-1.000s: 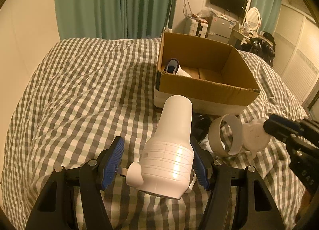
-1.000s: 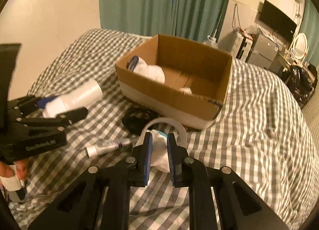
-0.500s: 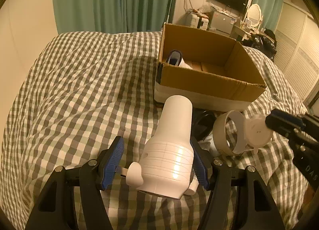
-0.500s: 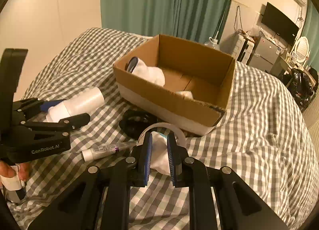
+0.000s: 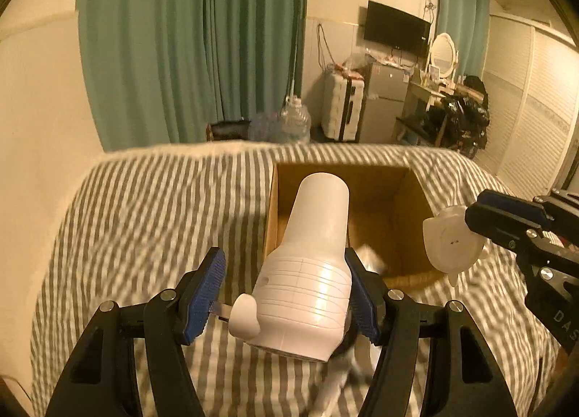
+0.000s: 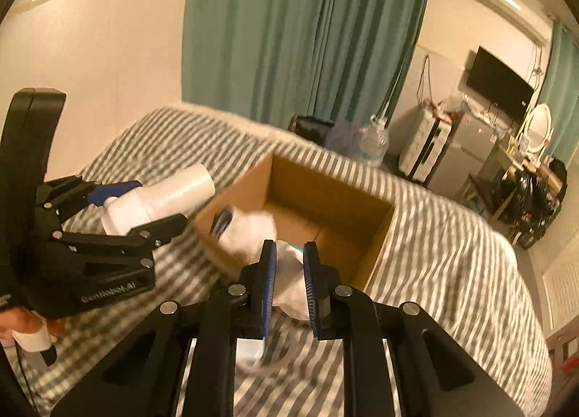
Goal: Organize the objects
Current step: 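Carry hair dryer and star-toy case into the box while both grippers release them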
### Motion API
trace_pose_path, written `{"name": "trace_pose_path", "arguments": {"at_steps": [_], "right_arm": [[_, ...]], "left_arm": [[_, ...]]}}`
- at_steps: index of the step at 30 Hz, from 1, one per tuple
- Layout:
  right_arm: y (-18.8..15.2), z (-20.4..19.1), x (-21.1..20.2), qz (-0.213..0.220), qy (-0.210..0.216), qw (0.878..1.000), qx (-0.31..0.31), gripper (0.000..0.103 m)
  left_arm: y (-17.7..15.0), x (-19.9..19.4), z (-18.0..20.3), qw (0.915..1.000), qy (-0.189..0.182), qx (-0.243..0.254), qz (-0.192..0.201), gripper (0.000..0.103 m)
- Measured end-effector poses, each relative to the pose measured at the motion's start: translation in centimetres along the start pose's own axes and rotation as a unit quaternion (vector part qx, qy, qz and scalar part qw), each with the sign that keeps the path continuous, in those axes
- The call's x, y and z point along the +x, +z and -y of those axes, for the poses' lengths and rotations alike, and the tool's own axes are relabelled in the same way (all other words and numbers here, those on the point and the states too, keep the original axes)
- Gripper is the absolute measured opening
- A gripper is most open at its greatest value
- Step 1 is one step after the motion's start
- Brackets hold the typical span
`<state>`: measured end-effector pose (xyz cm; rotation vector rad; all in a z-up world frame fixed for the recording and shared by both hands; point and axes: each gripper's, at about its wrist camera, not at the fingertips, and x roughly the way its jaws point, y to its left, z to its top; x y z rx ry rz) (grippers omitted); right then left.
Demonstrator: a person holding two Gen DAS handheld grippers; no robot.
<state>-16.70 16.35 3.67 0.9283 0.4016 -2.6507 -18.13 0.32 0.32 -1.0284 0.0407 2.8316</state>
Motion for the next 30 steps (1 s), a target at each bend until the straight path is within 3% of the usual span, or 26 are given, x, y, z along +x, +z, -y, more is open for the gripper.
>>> {"name": "trace_pose_path", "arguments": {"at_steps": [9, 18, 24, 27, 29, 30], "right_arm": [[4.6, 2.3, 4.6, 0.008, -0.01, 1.0, 0.004, 0.015], [3.9, 4.7, 13.2, -0.035, 0.001, 0.999, 0.025, 0.015], [2.9, 5.7, 16.8, -0.049, 0.009, 0.998, 0.037, 0.015], [2.6, 6.4, 17.7, -0.05, 0.021, 0.997, 0.054, 0.015], [2.2, 6.9, 17.7, -0.051, 0.039, 0.995, 0.077, 0.016], [2.1, 7.3, 17.5, -0.049, 0.045, 0.994, 0.089, 0.026]], "left_arm": [[4.0, 6.4, 0.8, 0.9996, 0.003, 0.026, -0.012, 0.067], [4.2, 13.0, 2.3, 0.9976, -0.018, 0.052, -0.043, 0.067], [3.9, 15.2, 3.0, 0.9956, -0.026, 0.072, -0.054, 0.067], [3.8, 15.7, 3.7, 0.9946, -0.029, 0.079, -0.061, 0.07], [3.8, 15.9, 4.4, 0.9942, -0.02, 0.084, -0.064, 0.087], [3.8, 15.8, 4.9, 0.9942, -0.013, 0.087, -0.062, 0.089]]}}
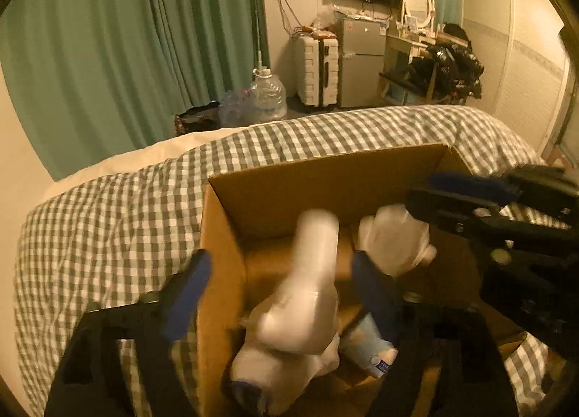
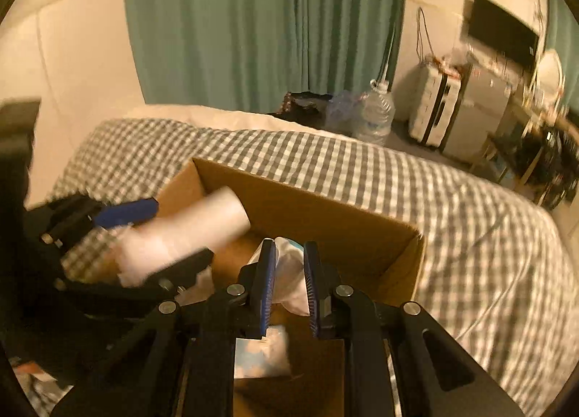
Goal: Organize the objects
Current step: 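Carry hair dryer and star-toy case into the box while both grippers release them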
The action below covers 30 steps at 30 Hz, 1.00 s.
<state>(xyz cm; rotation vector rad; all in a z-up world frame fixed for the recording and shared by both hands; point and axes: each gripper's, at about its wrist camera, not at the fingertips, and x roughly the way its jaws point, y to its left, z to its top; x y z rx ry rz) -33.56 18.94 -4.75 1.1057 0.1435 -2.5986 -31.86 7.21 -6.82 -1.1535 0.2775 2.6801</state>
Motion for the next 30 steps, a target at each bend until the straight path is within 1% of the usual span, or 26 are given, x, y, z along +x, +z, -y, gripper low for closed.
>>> {"name": "trace_pose_path", "arguments": {"at_steps": [1, 3, 6, 8, 9, 10, 12, 13, 15, 17, 19, 22, 24, 26, 30], "right_arm": [[0.0, 0.1, -0.4, 0.004, -0.004, 1.0, 0.002, 0.043], [0.0, 0.0, -1.5, 0.014, -0.019, 1.0, 0.003, 0.06], [0.0, 0.4, -3.5, 0.027, -0.02, 0.999, 0.014, 0.061], [0.0, 0.4, -5.2, 0.03, -0.021, 0.999, 0.02, 0.067], [0.0, 0.4, -6.1, 0.032, -0.024, 0.999, 0.021, 0.073], [-0.1, 0.3, -7.4, 0.036, -0.03, 0.999, 0.02, 0.078], [-0.2, -0.1, -9.1, 0.042, -0.038, 0.998, 0.016, 0.082], [-0.4, -0.4, -10.4, 0.044, -0.041, 0.998, 0.012, 0.085], [-0.7, -0.8, -12.4, 0.051, -0.043, 0.998, 0.011, 0.089], [-1.2, -1.2, -14.4, 0.058, -0.041, 0.997, 0.01, 0.09], [-1.5, -1.6, -16.3, 0.066, -0.035, 0.997, 0.006, 0.094], [-2.5, -2.5, -18.6, 0.078, -0.033, 0.996, -0.001, 0.095], [-3.4, -2.7, -19.5, 0.08, -0.028, 0.996, 0.002, 0.096], [-4.3, -2.8, -19.8, 0.075, -0.022, 0.997, 0.008, 0.097], [-7.3, -4.0, -18.8, 0.05, -0.016, 0.999, 0.007, 0.098]], "left_arm": [[0.1, -0.2, 0.4, 1.0, 0.003, 0.001, 0.004, 0.091], [0.1, -1.0, 0.5, 1.0, 0.001, 0.0, 0.005, 0.093], [-0.2, -3.0, 0.1, 0.9999, -0.003, -0.007, 0.011, 0.093], [-0.4, -4.9, -0.2, 0.9997, 0.001, -0.012, 0.02, 0.095], [-0.5, -5.7, -0.4, 0.9996, 0.004, -0.014, 0.024, 0.096], [-0.7, -6.5, -0.7, 0.9995, 0.01, -0.017, 0.026, 0.097], [-1.0, -8.1, -1.4, 0.9986, 0.042, -0.026, 0.016, 0.097], [-1.2, -8.8, -1.7, 0.998, 0.052, -0.034, 0.014, 0.097], [-1.9, -10.6, -2.9, 0.9971, 0.047, -0.057, 0.016, 0.097], [-2.8, -12.2, -3.8, 0.9961, 0.045, -0.073, 0.018, 0.097], [-3.6, -13.7, -4.3, 0.9952, 0.051, -0.081, 0.022, 0.097], [-5.1, -15.8, -4.4, 0.9946, 0.051, -0.085, 0.029, 0.097], [-6.4, -16.8, -4.5, 0.9944, 0.047, -0.089, 0.033, 0.097], [-8.0, -17.3, -4.7, 0.9934, 0.051, -0.097, 0.034, 0.097], [-10.9, -16.7, -4.7, 0.9915, 0.049, -0.118, 0.024, 0.097]]}}
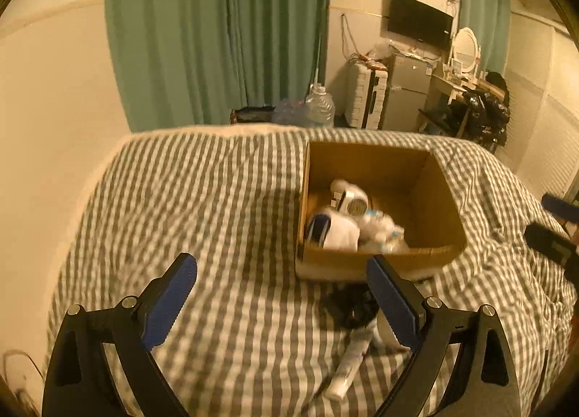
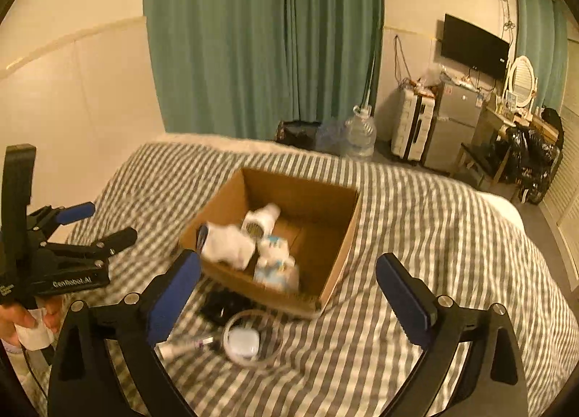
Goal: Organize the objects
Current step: 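Carry hair dryer and star-toy case into the box while both grippers release them, then grasp the toothpaste tube with the left gripper while the right grasps the beige tape roll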
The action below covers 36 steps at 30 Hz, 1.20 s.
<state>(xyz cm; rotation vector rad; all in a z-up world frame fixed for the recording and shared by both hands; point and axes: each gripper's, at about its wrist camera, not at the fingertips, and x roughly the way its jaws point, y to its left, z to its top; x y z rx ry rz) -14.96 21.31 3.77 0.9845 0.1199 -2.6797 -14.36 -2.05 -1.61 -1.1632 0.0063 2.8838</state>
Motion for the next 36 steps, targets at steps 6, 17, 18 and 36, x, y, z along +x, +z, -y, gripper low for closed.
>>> {"name": "trace_pose_path", "arguments": {"at_steps": [6, 17, 18, 36], "right_arm": [[-4.7, -1.8, 4.8, -0.076, 0.022, 0.997, 0.004, 0.098], [-10.2, -3.1, 13.7, -0.188, 0.034, 0.982, -0.005, 0.098], [-10.3, -3.2, 14.0, -0.191, 0.037, 0.981, -0.007, 0.098], [-11.1, -0.7, 11.6, -0.166, -0.003, 0.986, 0.01, 0.08]], "left_arm": [[-4.0, 4.1, 0.6, 0.999, 0.027, 0.01, -0.035, 0.097], [-6.7, 8.2, -0.3, 0.9962, 0.018, 0.02, -0.083, 0.097], [-6.9, 8.3, -0.3, 0.9959, 0.018, 0.02, -0.087, 0.097], [-9.4, 7.9, 3.8, 0.9889, -0.048, 0.073, -0.12, 0.097]]}}
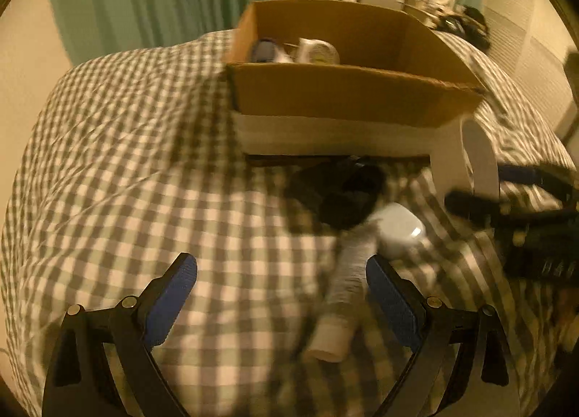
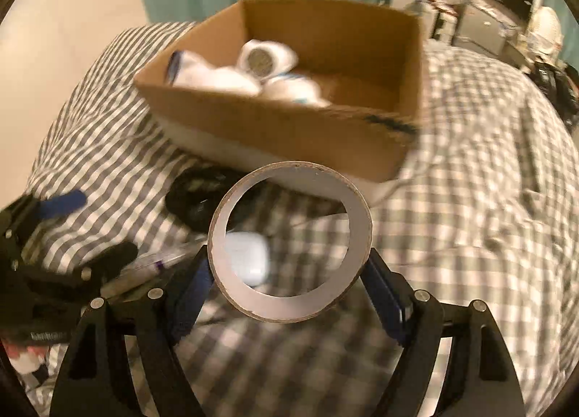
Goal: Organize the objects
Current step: 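Grasp the toothpaste tube with the left gripper while the right grasps the beige tape roll, then carry toothpaste and tape roll over the box while both grippers open to drop them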
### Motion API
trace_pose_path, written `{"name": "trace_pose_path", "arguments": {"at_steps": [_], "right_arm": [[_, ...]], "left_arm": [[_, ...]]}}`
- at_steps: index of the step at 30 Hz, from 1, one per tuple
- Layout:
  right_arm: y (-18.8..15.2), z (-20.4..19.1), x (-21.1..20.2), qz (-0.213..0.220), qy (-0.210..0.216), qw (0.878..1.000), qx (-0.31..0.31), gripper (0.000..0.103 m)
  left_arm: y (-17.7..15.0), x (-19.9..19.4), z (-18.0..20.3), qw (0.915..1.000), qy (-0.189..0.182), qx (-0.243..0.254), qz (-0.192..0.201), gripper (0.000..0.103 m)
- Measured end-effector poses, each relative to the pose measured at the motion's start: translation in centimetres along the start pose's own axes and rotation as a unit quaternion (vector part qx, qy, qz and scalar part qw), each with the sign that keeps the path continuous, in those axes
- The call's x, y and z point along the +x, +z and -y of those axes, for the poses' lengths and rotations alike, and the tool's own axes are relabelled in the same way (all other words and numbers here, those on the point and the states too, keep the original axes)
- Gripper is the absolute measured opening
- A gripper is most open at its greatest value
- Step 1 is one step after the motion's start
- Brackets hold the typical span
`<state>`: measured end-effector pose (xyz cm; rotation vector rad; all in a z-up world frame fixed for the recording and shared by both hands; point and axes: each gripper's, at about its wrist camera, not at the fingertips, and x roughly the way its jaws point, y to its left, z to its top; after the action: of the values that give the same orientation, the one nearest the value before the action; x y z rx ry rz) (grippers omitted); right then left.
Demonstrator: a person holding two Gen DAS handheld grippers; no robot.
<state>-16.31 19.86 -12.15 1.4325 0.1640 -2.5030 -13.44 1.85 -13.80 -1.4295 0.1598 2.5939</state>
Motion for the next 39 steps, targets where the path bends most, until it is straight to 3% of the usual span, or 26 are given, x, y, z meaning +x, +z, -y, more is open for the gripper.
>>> {"name": "trace_pose_path", "arguments": {"at_steps": [4, 6, 9, 10, 11, 19, 39], "right_arm": [[-0.2, 1.3, -0.7, 0.005, 0.006, 1.0, 0.022, 0.08], [-0.4, 1.2, -0.6, 0.005, 0.007, 1.0, 0.018, 0.08], [0.0, 0.9, -0.2, 0.002, 0.009, 1.0, 0.013, 0.08], [-0.1, 1.0, -0.1, 0.0, 0.008, 1.0, 0.014, 0.08], [0.0, 1.0, -0.1, 0.0, 0.008, 1.0, 0.013, 0.08], [-0.2, 0.9, -0.2, 0.005, 0.014, 1.0, 0.007, 0.08], [-0.9, -1.1, -6.1, 0.064, 0.0, 0.998, -0.001, 0.08]], "left_arm": [[-0.5, 1.9, 1.1, 0.9995, -0.017, 0.011, -0.025, 0.097], [-0.7, 2.6, 1.5, 0.9992, -0.017, 0.017, -0.033, 0.092], [-0.9, 3.1, 1.7, 0.9985, -0.031, 0.019, -0.04, 0.064], [-0.9, 3.2, 1.8, 0.9981, -0.04, 0.022, -0.042, 0.043], [-1.0, 3.4, 2.0, 0.9975, -0.048, 0.024, -0.046, 0.034], [-1.5, 2.4, 3.4, 0.997, -0.055, 0.048, -0.027, 0.02], [-1.2, -4.2, 2.4, 0.9977, -0.054, 0.025, 0.03, 0.02]]}}
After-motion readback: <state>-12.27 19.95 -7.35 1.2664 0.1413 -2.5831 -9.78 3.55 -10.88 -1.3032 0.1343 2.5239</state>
